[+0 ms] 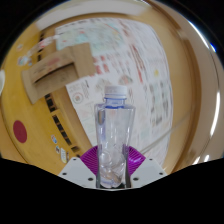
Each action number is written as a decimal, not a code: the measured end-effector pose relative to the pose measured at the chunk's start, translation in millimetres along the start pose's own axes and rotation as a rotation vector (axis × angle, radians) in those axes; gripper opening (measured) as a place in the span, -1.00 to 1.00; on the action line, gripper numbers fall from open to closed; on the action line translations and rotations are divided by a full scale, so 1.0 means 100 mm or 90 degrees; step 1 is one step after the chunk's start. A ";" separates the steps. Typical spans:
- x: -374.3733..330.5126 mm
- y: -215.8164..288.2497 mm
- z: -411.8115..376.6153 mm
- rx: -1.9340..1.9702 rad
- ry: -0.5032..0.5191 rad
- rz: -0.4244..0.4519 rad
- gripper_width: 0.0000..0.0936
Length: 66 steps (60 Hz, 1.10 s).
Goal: Pour water
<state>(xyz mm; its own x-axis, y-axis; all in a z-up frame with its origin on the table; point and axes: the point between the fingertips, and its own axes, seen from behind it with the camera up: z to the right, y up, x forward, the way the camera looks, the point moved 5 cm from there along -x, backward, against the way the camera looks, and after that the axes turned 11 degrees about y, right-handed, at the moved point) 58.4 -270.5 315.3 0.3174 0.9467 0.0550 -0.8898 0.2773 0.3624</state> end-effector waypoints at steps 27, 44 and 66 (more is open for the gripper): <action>-0.28 1.59 -1.90 -0.663 0.091 0.206 -0.29; -0.26 1.55 -2.18 -0.711 0.126 0.200 -0.29; -0.21 1.90 -0.91 -0.128 0.179 0.231 -0.29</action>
<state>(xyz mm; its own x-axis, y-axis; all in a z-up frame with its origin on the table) -147.5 -223.2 298.7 -0.1011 0.9877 -0.1190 -0.9807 -0.0788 0.1790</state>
